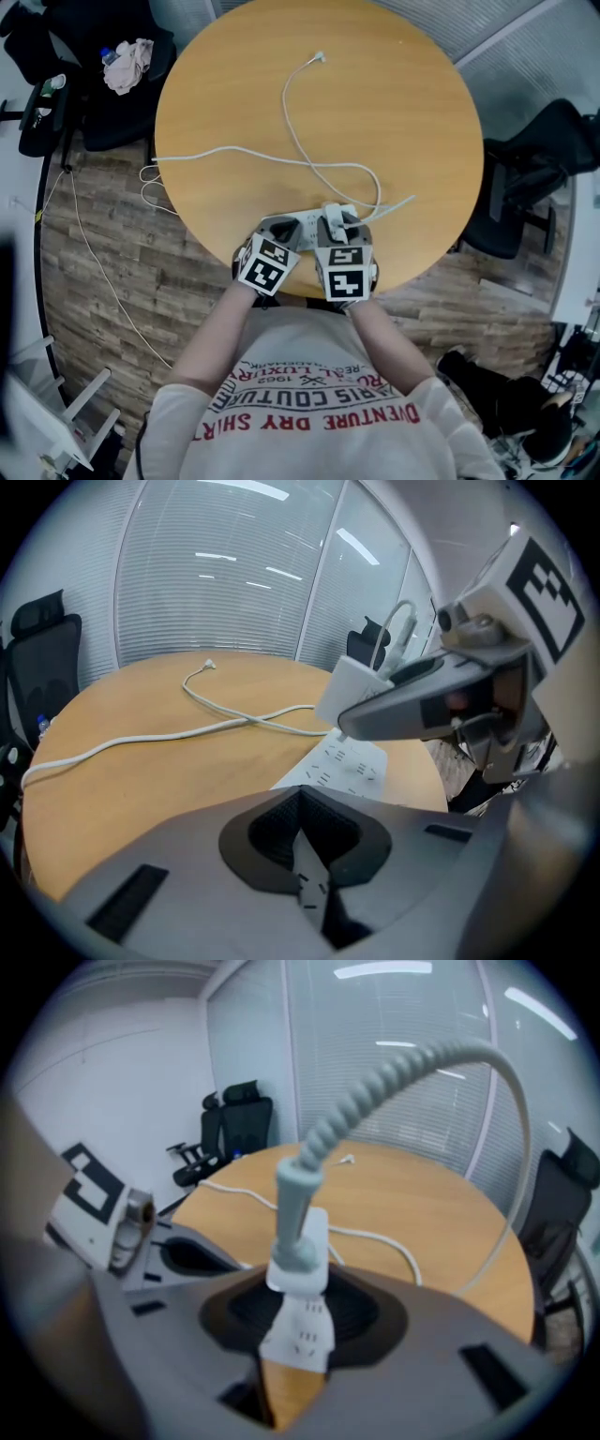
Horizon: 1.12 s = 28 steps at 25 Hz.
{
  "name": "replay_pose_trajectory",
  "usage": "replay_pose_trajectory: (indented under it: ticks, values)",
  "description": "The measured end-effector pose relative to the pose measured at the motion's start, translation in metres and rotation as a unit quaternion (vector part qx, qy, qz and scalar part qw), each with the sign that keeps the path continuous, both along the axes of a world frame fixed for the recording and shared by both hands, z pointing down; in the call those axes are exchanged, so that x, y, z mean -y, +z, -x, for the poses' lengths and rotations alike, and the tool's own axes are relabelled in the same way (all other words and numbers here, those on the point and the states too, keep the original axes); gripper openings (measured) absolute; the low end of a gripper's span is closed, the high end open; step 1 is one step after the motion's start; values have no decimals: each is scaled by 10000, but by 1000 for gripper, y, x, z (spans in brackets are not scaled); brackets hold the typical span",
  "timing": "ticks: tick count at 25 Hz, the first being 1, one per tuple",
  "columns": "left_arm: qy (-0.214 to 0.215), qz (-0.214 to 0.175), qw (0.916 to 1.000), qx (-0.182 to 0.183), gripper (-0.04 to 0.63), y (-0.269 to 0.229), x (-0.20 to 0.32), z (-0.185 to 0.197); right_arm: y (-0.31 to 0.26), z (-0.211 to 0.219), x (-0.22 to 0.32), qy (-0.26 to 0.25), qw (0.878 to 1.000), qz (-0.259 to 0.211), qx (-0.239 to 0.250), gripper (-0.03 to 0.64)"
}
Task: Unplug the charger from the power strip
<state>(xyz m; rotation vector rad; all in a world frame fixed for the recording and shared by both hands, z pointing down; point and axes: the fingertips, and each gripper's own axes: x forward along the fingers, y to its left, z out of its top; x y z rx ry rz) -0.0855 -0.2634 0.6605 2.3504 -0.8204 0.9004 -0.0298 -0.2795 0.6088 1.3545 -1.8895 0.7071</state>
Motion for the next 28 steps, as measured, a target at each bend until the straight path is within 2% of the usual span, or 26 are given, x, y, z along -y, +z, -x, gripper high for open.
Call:
replay_pose_trajectory:
  ticks: [2, 10, 12, 14, 18, 21, 24, 28]
  values:
    - [-1, -53, 10000, 58, 32, 0, -1, 2, -13, 5, 3, -152, 9998, -158, -27, 155]
    - [-90, -13, 9999, 111, 32, 3, 1, 2, -28, -6, -3, -77, 9994, -140, 312, 155]
    - [-180, 47, 9998, 115, 32, 0, -1, 1, -37, -7, -5, -201, 9988, -270, 352, 155]
    - [-327, 49, 9994, -50, 32, -13, -2, -1, -49, -7, -4, -331, 9973, -524, 397, 155]
    - [-407, -595, 9970, -277, 32, -63, 7, -8, -79, -8, -4, -481, 9918, -1022, 599, 155]
    - [-512, -1117, 9908, -573, 32, -109, 18, -9, -104, -7, -3, -567, 9853, -1393, 811, 155]
    - [-651, -1676, 9787, -991, 32, -162, 28, -5, -134, -5, 0, -681, 9762, -1792, 1010, 155]
    - [-810, -2462, 9553, -1426, 32, -233, 29, 8, -171, -8, 0, -785, 9616, -2300, 1273, 155]
